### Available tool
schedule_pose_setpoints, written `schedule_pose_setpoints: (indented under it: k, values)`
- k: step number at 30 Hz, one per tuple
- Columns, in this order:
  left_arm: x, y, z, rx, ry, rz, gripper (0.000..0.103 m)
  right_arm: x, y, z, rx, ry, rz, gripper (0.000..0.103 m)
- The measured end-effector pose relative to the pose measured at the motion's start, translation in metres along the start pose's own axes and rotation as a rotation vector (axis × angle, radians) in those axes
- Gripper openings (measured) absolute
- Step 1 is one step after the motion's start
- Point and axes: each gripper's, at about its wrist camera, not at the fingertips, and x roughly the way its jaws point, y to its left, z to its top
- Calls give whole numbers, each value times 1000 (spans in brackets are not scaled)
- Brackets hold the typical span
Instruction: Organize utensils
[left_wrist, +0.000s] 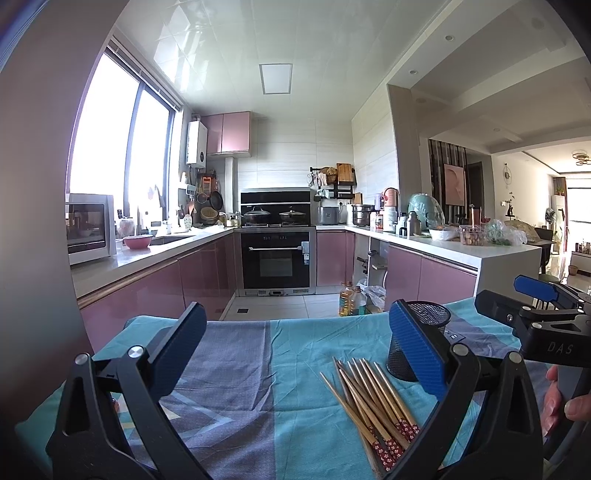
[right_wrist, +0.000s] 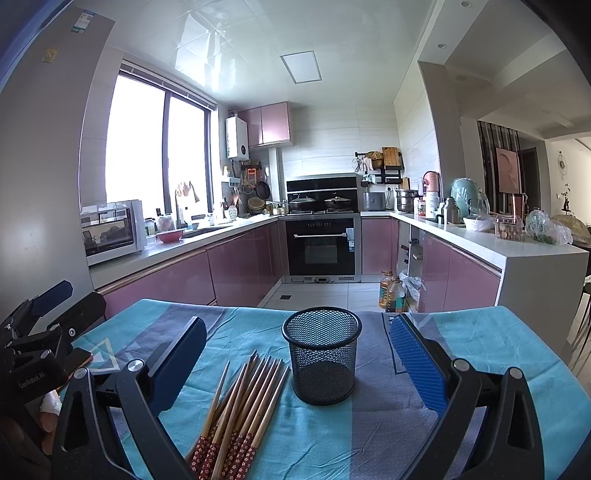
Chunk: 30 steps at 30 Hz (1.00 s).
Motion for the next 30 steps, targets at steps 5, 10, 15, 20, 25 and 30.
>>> schedule_pose_setpoints:
  k: [5, 10, 15, 20, 25, 30]
  values:
    - [0, 0, 0, -1, 2, -2, 97, 0, -1, 0, 1, 0, 0, 97]
    - [0, 0, -1, 0, 2, -2, 97, 1, -1, 0, 2, 0, 0, 97]
    - [0, 0, -1, 0, 2, -2, 97, 1, -1, 0, 3, 3, 1, 97]
    - [0, -1, -2, 0, 4, -2, 97, 1, -2, -1, 4, 6, 0, 97]
    - [1, -2, -3, 1, 7, -3, 97, 1, -2, -1, 5, 8, 1, 97]
    - [1, -2, -4, 2, 9, -4, 97, 1, -1, -2, 3, 9, -1, 97]
